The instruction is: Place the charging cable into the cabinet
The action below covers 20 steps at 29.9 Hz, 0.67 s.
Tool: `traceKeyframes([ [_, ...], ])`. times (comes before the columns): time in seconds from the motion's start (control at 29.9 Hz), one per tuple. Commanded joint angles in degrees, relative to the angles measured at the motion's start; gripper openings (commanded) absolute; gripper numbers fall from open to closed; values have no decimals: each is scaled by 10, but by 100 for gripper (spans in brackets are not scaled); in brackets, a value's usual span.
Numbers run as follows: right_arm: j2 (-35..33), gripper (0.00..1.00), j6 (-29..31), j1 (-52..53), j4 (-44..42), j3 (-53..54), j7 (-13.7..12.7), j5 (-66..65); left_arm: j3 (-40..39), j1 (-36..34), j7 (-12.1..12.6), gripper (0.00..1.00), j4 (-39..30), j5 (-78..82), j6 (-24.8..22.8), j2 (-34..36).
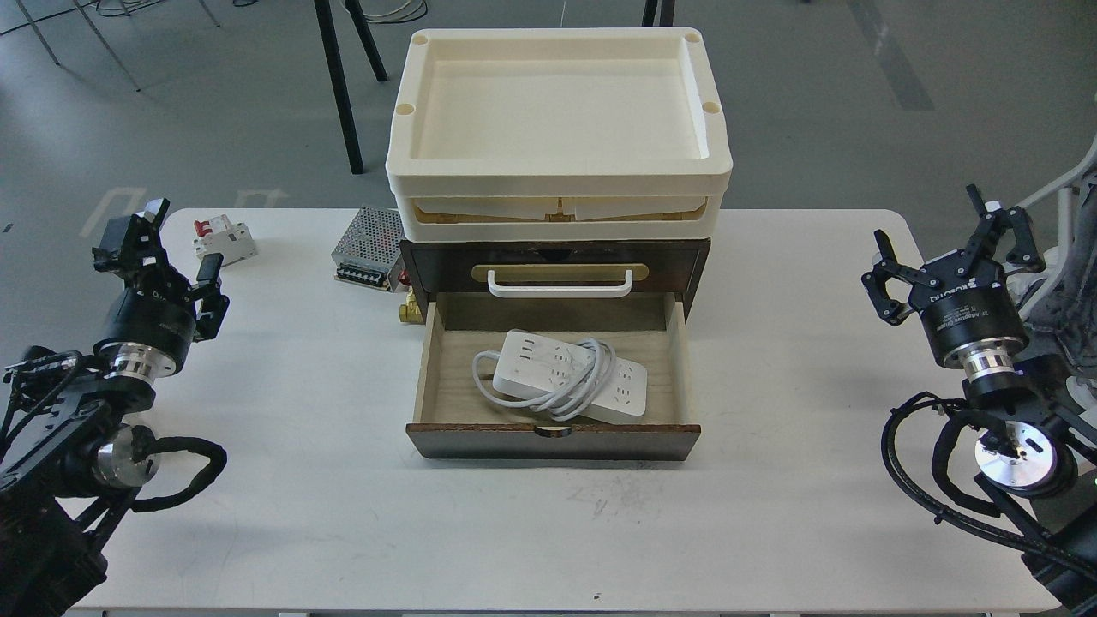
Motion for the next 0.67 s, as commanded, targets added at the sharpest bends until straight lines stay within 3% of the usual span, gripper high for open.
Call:
traceKeyframes([
  [0.0,0,99,-1,0,0,4,0,0,1,-7,0,96,10,-2,-7,-5],
  [0.64,0,99,4,-3,5,2,0,1,5,-31,0,96,11,-2,-8,-5],
])
